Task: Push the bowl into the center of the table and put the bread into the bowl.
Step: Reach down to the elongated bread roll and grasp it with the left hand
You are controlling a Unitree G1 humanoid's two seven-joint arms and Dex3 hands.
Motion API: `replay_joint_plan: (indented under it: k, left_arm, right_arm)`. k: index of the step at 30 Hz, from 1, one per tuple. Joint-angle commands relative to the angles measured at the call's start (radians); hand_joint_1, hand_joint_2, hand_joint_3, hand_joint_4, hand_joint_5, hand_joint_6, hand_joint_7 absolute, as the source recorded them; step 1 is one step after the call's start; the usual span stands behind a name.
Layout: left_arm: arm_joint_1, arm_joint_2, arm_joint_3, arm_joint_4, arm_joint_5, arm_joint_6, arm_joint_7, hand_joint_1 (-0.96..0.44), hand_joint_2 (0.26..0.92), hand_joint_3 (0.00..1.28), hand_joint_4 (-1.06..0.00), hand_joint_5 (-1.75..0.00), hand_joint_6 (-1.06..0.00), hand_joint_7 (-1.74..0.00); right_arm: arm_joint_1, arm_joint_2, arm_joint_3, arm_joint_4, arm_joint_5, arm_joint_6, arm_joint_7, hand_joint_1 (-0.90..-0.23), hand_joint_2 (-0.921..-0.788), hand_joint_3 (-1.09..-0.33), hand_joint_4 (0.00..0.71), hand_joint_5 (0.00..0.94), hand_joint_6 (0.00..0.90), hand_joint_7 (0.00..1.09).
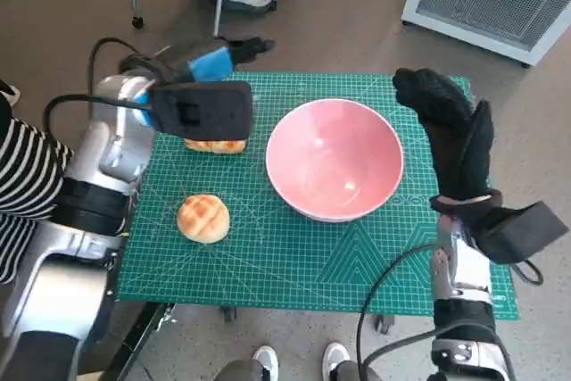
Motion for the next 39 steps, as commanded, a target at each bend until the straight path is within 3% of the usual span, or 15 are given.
replay_joint_plan:
  k: [1, 18, 26, 30, 39]
  left_arm:
    - [-0.013, 0.0, -0.015, 0.064, 0.016, -0.002, 0.006, -0.3, 0.705, 0.0, 0.0, 0.0, -0.05, -0.03]
    - [-0.101, -0.062, -0.078, 0.455, 0.058, -0.084, 0.081, -0.36, 0.711, 0.0, 0.0, 0.0, -0.06, -0.03]
    - [-0.123, -0.072, -0.091, 0.51, 0.056, -0.104, 0.099, -0.37, 0.712, 0.0, 0.0, 0.0, -0.07, -0.03]
    - [-0.101, -0.123, -0.14, 0.61, 0.1, -0.06, 0.117, -0.38, 0.717, 0.0, 0.0, 0.0, -0.08, -0.03]
    - [-0.091, -0.154, -0.17, 0.663, 0.129, -0.025, 0.142, -0.42, 0.721, 0.0, 0.0, 0.0, -0.09, -0.03]
  right_arm:
    - [0.029, 0.006, 0.002, 0.006, -0.014, 0.008, -0.014, -0.712, -0.921, -0.796, 0.133, 0.0, 0.036, 0.48]
    - [0.044, 0.008, 0.007, -0.012, -0.011, 0.011, -0.015, -0.71, -0.921, -0.805, 0.131, 0.0, 0.035, 0.49]
    - [0.047, 0.008, 0.008, -0.017, -0.011, 0.013, -0.015, -0.71, -0.921, -0.805, 0.131, 0.0, 0.034, 0.49]
    - [0.065, 0.006, 0.005, -0.032, -0.003, 0.02, -0.012, -0.712, -0.921, -0.804, 0.132, 0.001, 0.034, 0.49]
    - [0.085, 0.003, 0.004, -0.061, -0.009, 0.03, -0.02, -0.715, -0.921, -0.803, 0.132, 0.001, 0.034, 0.49]
